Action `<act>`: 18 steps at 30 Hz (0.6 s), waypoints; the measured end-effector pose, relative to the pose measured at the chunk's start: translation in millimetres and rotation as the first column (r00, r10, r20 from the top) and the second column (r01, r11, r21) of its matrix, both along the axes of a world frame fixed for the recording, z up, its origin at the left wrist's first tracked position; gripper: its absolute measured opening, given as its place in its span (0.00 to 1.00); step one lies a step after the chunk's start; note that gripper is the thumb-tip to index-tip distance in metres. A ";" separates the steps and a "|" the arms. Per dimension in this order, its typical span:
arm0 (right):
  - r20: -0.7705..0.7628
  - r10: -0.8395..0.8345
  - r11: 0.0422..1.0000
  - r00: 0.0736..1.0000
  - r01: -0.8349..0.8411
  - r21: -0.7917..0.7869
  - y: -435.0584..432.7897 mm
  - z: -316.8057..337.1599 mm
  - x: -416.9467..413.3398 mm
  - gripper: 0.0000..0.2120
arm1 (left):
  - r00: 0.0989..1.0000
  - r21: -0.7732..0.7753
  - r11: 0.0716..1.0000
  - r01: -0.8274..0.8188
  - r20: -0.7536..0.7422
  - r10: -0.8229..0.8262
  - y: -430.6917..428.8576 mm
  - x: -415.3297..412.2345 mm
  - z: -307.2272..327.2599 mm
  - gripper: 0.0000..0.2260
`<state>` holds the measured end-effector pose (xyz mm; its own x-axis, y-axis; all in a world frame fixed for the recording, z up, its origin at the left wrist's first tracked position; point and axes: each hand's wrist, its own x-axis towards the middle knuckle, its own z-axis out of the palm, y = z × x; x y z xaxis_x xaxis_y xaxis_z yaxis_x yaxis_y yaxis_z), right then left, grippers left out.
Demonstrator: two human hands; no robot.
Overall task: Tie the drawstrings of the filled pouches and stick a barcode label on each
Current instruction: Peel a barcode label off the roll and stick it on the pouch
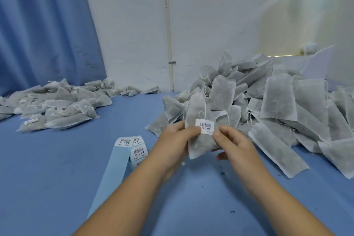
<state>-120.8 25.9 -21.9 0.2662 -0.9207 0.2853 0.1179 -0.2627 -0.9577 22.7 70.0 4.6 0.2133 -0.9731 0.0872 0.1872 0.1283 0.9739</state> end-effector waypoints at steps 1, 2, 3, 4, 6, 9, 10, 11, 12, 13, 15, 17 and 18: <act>0.001 0.019 1.000 1.000 -0.019 0.021 2.2 2.2 7.2 0.05 | 0.999 0.004 0.999 -0.034 0.032 0.034 4.2 9.4 9.0 0.07; 0.004 0.037 0.998 0.999 -0.038 0.043 4.5 6.1 16.1 0.04 | 0.997 0.011 0.998 -0.059 0.054 0.058 9.4 19.6 17.3 0.07; 0.004 0.057 0.997 0.998 -0.058 0.058 6.8 11.9 26.4 0.04 | 0.995 0.020 0.997 -0.069 0.079 0.067 15.0 30.1 24.3 0.07; -0.005 0.084 0.994 0.996 -0.083 0.063 9.3 18.5 37.9 0.04 | 0.992 0.037 0.997 -0.067 0.110 0.063 21.2 40.4 29.8 0.07; -0.042 0.164 0.986 0.986 -0.162 0.048 15.4 34.7 62.7 0.05 | 0.984 0.075 0.996 -0.056 0.170 0.043 34.6 61.4 36.8 0.08; -0.174 0.256 0.966 0.951 -0.259 0.005 24.5 55.1 101.2 0.07 | 0.980 0.095 0.987 -0.128 0.166 0.111 52.6 96.9 38.8 0.09; -0.212 0.256 0.965 0.943 -0.263 -0.008 25.9 59.2 112.9 0.07 | 0.980 0.099 0.981 -0.166 0.126 0.153 57.6 109.9 37.6 0.08; -0.231 0.245 0.966 0.942 -0.257 -0.022 26.2 61.8 123.4 0.06 | 0.977 0.111 0.972 -0.206 0.082 0.198 61.4 123.4 35.1 0.07; -0.239 0.230 0.969 0.943 -0.246 -0.036 25.1 62.9 132.8 0.05 | 0.967 0.135 0.958 -0.254 0.053 0.249 64.8 137.9 31.5 0.06; -0.245 0.217 0.971 0.945 -0.235 -0.047 23.4 63.1 140.6 0.04 | 0.951 0.173 0.935 -0.309 0.041 0.307 67.9 152.9 26.5 0.07; -0.254 0.202 0.973 0.946 -0.223 -0.055 19.2 60.9 152.4 0.04 | 0.908 0.266 0.870 -0.414 0.052 0.416 72.0 184.4 11.4 0.08; -0.265 0.182 0.978 0.947 -0.201 -0.046 13.3 55.8 158.6 0.05 | 0.875 0.335 0.816 -0.472 0.062 0.480 73.7 212.6 -4.8 0.09; -0.271 0.169 0.982 0.948 -0.186 -0.040 9.8 52.3 162.2 0.05 | 0.859 0.350 0.797 -0.493 0.049 0.510 73.8 226.1 -11.1 0.09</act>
<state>41.4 35.7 30.4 0.4978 -0.8338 0.2387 -0.0882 -0.3224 -0.9425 248.8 143.8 -6.4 0.6748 -0.6950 -0.2483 0.2331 -0.1186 0.9652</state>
